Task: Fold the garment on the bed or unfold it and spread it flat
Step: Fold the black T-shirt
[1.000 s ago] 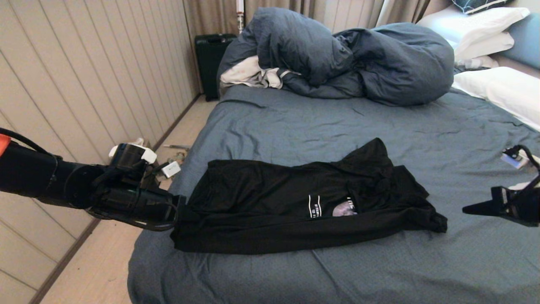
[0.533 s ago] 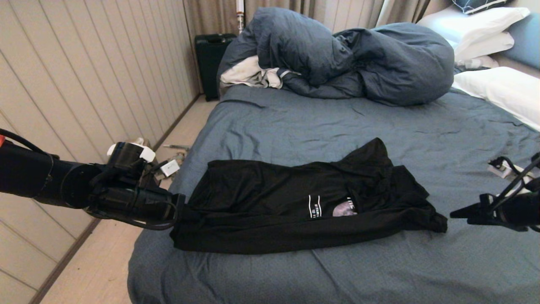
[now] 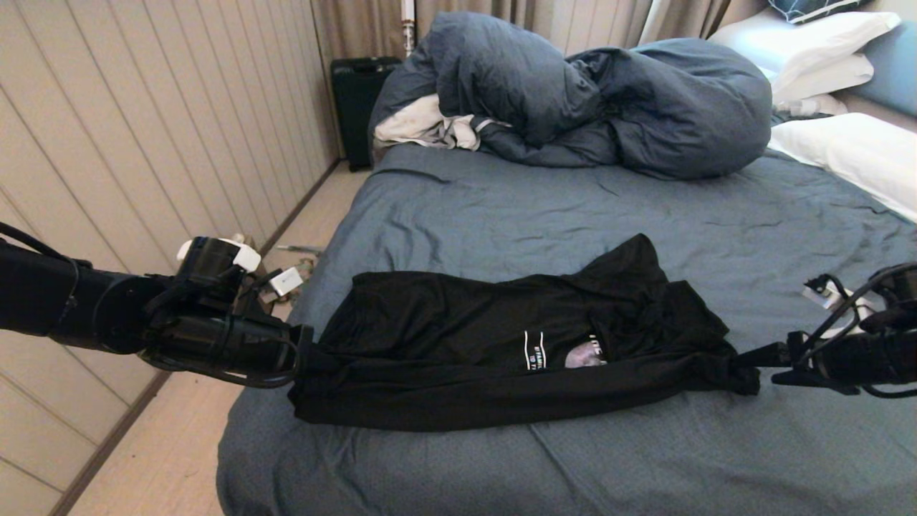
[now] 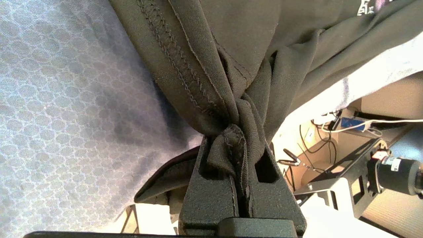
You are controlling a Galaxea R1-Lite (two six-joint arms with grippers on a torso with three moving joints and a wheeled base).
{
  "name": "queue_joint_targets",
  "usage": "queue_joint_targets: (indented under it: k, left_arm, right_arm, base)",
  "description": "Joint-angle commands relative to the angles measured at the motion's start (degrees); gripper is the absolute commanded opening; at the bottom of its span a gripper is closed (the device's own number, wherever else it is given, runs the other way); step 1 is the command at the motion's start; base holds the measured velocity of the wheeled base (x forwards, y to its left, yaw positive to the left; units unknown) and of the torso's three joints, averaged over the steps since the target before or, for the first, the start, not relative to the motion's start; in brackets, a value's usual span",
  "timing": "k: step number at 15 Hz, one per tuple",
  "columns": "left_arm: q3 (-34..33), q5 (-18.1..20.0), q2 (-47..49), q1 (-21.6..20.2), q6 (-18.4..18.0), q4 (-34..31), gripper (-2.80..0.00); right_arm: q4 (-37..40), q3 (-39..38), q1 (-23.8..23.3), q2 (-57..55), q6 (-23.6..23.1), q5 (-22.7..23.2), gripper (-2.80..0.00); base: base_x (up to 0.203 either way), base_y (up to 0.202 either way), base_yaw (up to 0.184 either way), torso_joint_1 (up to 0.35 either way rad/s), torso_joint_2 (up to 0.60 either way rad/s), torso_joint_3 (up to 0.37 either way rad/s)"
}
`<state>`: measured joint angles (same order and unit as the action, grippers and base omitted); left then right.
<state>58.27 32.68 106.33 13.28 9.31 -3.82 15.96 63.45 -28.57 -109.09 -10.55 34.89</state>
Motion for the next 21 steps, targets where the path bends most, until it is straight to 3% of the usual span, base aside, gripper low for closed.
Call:
queue_joint_targets:
  k: [1,17,18,21]
  left_arm:
    - [-0.51,0.19,-1.04,0.00,0.09,0.05,-2.80]
    - [-0.35,0.19,-0.77,0.00,0.35,0.30,-2.80]
    - [-0.35,0.19,-0.86,0.00,0.35,0.30,-2.80]
    - [-0.52,0.37,-1.04,0.00,0.44,0.21,-2.80]
  right_arm:
    - [0.12,-0.05,0.11,-0.02,0.00,2.66,0.00]
    - [-0.49,3.16,6.93,-5.09,0.01,4.46,0.00]
    - [-0.53,3.28,7.27,-5.78,-0.01,4.33,-2.80]
    - [-1.41,4.81,7.83,-8.15,0.14,3.92,-2.80]
  base:
    - [0.000,0.000,0.000,0.000,0.00,0.000]
    - [0.000,0.000,0.000,0.000,0.00,0.000]
    - [0.000,0.000,0.000,0.000,0.00,0.000]
    - [0.000,0.000,0.000,0.000,0.00,0.000]
